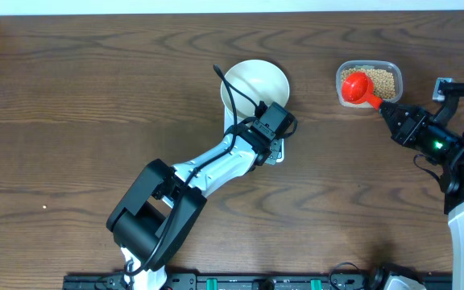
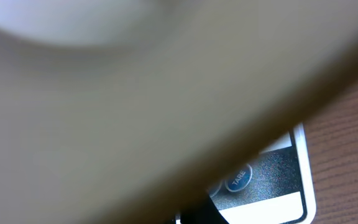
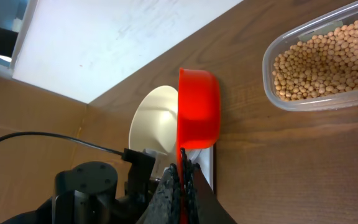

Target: Scoop item into bowl and weigh 50g on scale

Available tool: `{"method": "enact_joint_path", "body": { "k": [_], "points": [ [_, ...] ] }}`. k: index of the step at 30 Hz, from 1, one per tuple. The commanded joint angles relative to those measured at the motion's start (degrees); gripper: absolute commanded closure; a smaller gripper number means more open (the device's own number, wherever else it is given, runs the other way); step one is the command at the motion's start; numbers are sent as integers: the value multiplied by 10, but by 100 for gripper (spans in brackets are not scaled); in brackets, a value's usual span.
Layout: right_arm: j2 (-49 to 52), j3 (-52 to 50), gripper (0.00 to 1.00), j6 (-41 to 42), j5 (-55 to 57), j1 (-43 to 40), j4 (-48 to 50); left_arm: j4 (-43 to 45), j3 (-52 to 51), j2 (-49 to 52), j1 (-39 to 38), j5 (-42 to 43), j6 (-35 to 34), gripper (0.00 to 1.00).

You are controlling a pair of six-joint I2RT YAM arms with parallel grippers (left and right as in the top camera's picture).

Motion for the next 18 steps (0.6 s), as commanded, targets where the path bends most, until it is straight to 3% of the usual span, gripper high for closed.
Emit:
{"method": "enact_joint_path", "body": {
  "k": [1, 18],
  "points": [
    [-4, 8, 99, -8, 0, -5, -1, -9, -21, 21, 1, -2, -2, 93],
    [-4, 8, 99, -8, -2, -5, -2, 0, -48, 28, 6, -34, -29, 93]
  ]
}}
